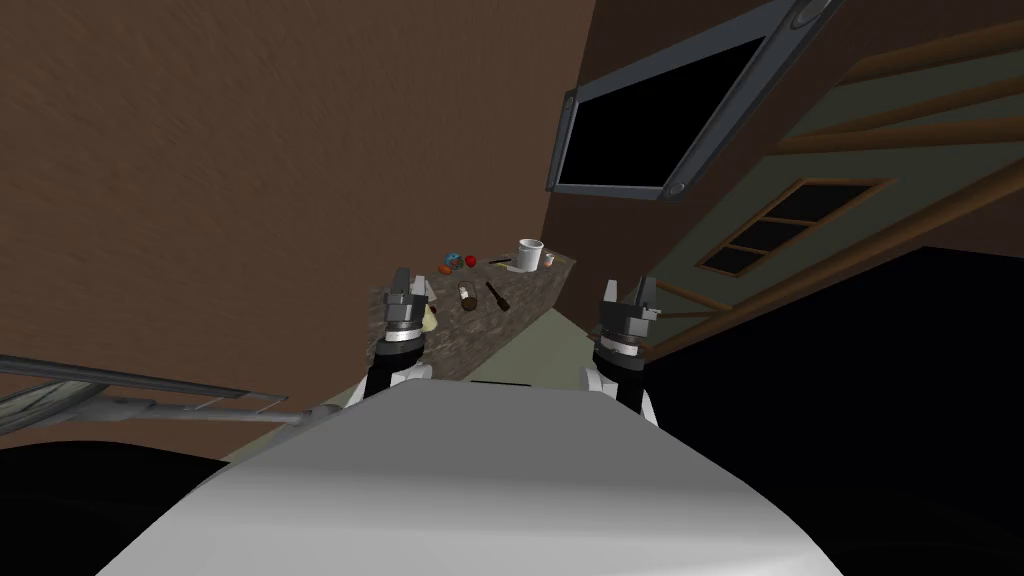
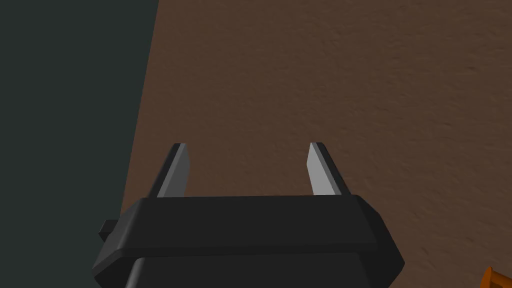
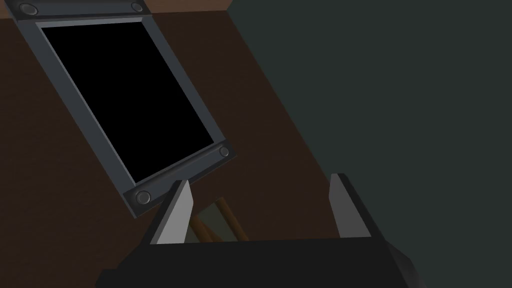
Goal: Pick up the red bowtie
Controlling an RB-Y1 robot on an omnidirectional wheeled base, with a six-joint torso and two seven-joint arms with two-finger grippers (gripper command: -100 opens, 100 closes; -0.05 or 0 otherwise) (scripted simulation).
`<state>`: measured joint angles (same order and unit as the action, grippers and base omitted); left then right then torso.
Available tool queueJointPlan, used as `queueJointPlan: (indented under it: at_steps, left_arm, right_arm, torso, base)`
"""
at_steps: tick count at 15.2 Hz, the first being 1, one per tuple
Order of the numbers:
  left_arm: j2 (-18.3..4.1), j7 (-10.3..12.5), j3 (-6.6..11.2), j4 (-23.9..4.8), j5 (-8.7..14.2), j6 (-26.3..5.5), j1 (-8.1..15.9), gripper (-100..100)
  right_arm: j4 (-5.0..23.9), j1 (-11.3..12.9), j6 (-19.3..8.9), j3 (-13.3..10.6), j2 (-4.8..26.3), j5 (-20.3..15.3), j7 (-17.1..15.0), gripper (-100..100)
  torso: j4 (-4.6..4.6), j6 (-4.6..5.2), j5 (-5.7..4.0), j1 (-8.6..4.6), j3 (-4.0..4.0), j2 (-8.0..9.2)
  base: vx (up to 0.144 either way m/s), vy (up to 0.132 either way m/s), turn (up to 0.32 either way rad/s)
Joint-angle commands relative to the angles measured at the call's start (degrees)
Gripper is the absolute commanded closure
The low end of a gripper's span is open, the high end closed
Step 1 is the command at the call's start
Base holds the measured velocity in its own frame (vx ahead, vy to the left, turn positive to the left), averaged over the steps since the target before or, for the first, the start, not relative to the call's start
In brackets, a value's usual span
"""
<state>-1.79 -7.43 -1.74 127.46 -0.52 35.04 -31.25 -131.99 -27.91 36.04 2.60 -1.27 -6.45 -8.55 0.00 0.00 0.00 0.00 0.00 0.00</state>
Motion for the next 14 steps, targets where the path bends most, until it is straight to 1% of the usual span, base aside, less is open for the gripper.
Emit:
queueJointPlan:
  at_steps: [1,4,5,7,8,9,10,11,12,13,14]
  left_arm:
    - [-2.5,0.4,0.6,0.2,0.1,-1.4,-0.2,-100]
    - [-5.7,1.4,2.04,0.8,0.5,-4.7,-0.7,-100]
    - [-5.7,1.4,2.04,0.8,0.5,-4.7,-0.7,-100]
    - [-7.8,2.3,3.36,1.5,0.8,-7.7,-1.1,-100]
    - [-7.8,2.3,3.36,1.5,0.8,-7.8,-1.1,-100]
    - [-8.8,2.8,4.11,1.8,1.0,-9.6,-1.3,-100]
    - [-8.8,2.8,4.11,1.8,1.0,-9.6,-1.3,-100]
    - [-9.8,3.4,4.89,2.2,1.2,-11.6,-1.5,-100]
    - [-9.8,3.4,4.89,2.2,1.2,-11.6,-1.5,-100]
    - [-10.8,3.9,5.71,2.6,1.5,-13.4,-1.8,-100]
    - [-10.8,3.9,5.71,2.6,1.5,-13.7,-1.8,-100]
  right_arm:
    - [0.0,0.0,0.0,0.0,0.0,0.0,0.0,0]
    - [0.0,0.0,0.0,0.0,0.0,0.0,0.0,0]
    - [0.0,0.0,0.0,0.0,0.0,0.0,0.0,0]
    - [0.0,0.0,0.0,0.0,0.0,0.0,0.0,0]
    - [0.0,0.0,0.0,0.0,0.0,0.0,0.0,0]
    - [0.0,0.0,0.0,0.0,0.0,0.0,0.0,0]
    - [0.0,0.0,0.0,0.0,0.0,0.0,0.0,0]
    - [0.0,0.0,0.0,0.0,0.0,0.0,0.0,0]
    - [0.0,0.0,0.0,0.0,0.0,0.0,0.0,0]
    - [0.0,0.0,0.0,0.0,0.0,0.0,0.0,0]
    - [0.0,0.0,0.0,0.0,0.0,0.0,0.0,0]
  torso:
    - [0.0,0.0,0.0,0.0,0.0,0.0]
    - [0.03,0.01,0.05,0.27,0.08,0.16]
    - [0.04,0.01,0.07,0.38,0.11,0.19]
    - [0.05,0.0,0.09,0.43,0.12,0.21]
    - [0.05,0.01,0.09,0.44,0.13,0.22]
    - [0.05,0.0,0.1,0.44,0.13,0.22]
    - [0.05,0.01,0.09,0.43,0.13,0.22]
    - [0.05,0.0,0.09,0.41,0.12,0.2]
    - [0.04,0.01,0.09,0.44,0.11,0.2]
    - [0.04,0.0,0.1,0.44,0.11,0.19]
    - [0.04,0.01,0.09,0.42,0.12,0.2]
  base:
    - [-0.013,0.015,-0.032]
    - [-0.045,0.072,-0.078]
    - [-0.045,0.095,-0.06]
    - [-0.049,0.093,-0.077]
    - [-0.049,0.091,-0.067]
    - [-0.051,0.085,-0.075]
    - [-0.043,0.082,-0.06]
    - [-0.044,0.097,-0.081]
    - [-0.044,0.091,-0.071]
    - [-0.049,0.084,-0.083]
    - [-0.047,0.076,-0.068]
